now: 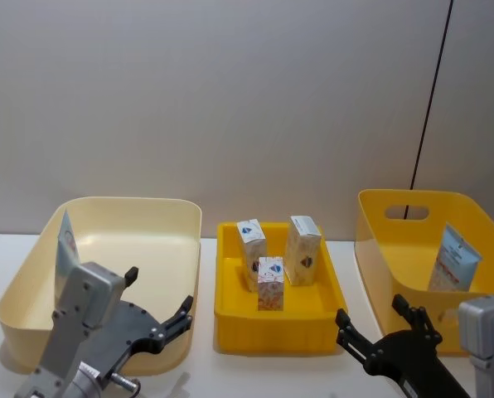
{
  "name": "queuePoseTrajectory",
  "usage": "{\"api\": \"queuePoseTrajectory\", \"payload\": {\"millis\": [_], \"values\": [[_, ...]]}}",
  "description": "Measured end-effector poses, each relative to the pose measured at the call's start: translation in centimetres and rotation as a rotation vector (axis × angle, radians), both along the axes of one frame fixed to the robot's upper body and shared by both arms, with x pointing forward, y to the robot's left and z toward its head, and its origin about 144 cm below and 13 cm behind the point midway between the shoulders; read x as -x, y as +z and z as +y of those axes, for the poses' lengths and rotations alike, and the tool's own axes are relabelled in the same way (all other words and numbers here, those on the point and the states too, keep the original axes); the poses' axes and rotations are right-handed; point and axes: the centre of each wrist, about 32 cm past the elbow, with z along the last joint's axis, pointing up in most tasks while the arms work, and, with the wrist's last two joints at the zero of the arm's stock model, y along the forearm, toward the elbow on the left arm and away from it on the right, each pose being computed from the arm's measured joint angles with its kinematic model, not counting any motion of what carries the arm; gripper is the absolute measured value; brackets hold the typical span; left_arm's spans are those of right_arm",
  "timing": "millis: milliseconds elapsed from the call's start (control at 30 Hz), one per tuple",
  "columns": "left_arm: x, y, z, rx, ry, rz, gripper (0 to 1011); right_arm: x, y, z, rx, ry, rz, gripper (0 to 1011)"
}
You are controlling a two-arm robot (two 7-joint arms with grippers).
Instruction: Bimanual collaborative sorting of washing and personal care products
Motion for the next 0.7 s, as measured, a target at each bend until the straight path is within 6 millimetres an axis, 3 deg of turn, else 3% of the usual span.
{"api": "queuePoseTrajectory", "payload": {"millis": [700], "values": [[0.56, -0.47, 0.1, -0.02, 0.035, -0.016, 1000, 0.03, -0.02, -0.01, 0.0, 0.0, 0.001, 1001]]}}
